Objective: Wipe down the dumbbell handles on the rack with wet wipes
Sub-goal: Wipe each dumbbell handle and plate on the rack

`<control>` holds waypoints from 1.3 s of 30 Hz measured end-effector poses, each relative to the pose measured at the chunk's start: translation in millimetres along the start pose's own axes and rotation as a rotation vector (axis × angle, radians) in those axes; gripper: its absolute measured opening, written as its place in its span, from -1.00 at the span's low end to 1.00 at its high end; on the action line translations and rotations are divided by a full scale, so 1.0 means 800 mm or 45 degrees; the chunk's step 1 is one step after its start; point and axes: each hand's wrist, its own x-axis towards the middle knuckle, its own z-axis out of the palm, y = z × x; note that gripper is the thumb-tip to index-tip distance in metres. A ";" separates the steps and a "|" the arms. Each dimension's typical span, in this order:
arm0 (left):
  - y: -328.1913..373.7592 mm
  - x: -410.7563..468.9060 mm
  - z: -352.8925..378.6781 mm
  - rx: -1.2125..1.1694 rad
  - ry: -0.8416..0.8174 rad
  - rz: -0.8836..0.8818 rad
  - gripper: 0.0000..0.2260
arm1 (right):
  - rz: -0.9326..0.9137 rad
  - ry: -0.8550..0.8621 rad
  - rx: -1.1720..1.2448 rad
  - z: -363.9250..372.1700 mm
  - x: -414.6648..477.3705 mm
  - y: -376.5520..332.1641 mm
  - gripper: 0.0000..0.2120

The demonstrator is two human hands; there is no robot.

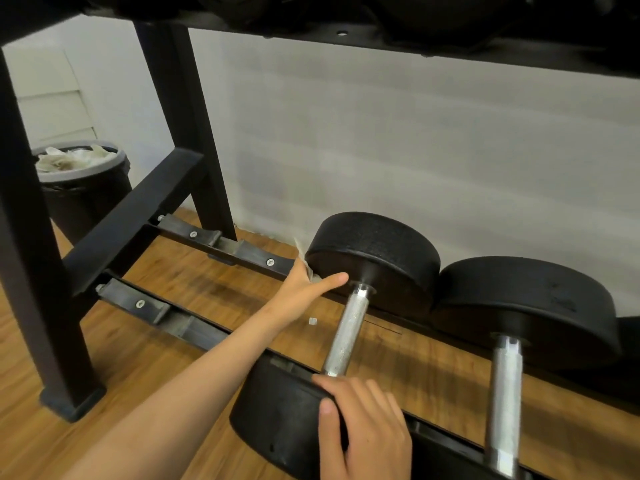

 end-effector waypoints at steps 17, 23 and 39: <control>0.077 -0.012 0.005 0.817 -0.079 0.626 -0.09 | 0.009 0.022 0.019 0.000 0.002 -0.002 -0.78; 0.047 0.003 -0.014 0.308 -0.112 0.261 -0.02 | 0.008 0.022 0.032 0.000 0.002 -0.002 -0.78; 0.000 0.018 -0.010 0.024 -0.086 -0.091 -0.57 | -0.004 0.031 -0.012 0.003 0.001 0.001 -0.81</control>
